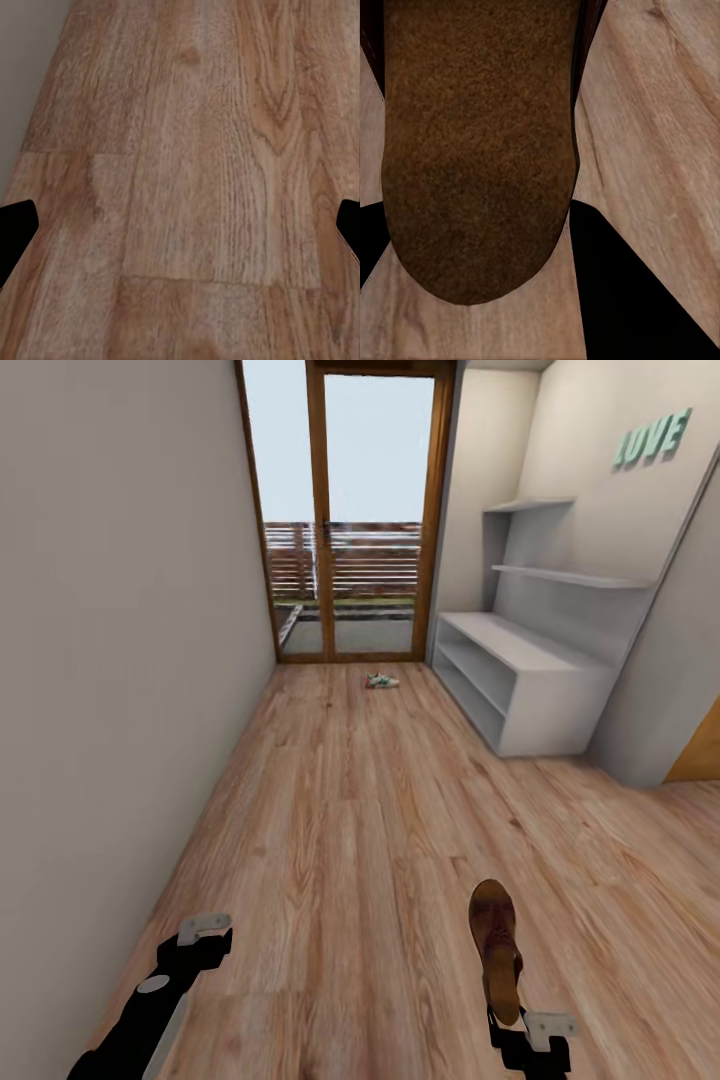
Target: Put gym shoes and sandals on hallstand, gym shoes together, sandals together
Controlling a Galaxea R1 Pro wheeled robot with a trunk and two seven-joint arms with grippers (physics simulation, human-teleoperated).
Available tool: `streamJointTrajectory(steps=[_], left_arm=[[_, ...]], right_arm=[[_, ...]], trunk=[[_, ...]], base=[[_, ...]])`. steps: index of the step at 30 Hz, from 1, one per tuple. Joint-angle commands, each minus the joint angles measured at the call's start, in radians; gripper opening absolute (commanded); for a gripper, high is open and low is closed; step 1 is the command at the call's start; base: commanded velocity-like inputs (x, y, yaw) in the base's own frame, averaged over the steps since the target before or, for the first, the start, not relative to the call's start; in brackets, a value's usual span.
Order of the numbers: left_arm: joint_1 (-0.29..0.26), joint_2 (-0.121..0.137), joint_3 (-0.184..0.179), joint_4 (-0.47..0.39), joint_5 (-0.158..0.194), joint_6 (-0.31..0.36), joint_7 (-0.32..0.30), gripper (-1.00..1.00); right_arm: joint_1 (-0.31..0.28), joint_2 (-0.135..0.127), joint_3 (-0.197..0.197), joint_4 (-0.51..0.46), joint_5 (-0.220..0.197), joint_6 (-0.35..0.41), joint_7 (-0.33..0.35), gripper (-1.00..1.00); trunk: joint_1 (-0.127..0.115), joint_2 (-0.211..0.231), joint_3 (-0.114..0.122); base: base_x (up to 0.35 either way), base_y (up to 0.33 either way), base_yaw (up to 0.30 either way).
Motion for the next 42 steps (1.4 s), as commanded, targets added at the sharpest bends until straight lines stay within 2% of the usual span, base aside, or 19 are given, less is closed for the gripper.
streamJointTrajectory(steps=[1, 42], left_arm=[[0.0, 0.0, -0.001, -0.002, -0.001, 0.005, 0.003, 1.0], [0.0, 0.0, -0.001, -0.002, -0.001, 0.005, 0.002, 1.0]], right_arm=[[-0.001, 0.0, 0.0, 0.0, -0.003, -0.002, 0.0, -1.0], [-0.001, 0.0, -0.001, 0.0, -0.003, -0.002, 0.0, -1.0]], trunk=[[0.0, 0.0, -0.001], [0.0, 0.0, -0.001]], base=[[0.339, 0.0, 0.0], [0.339, 0.0, -0.007]])
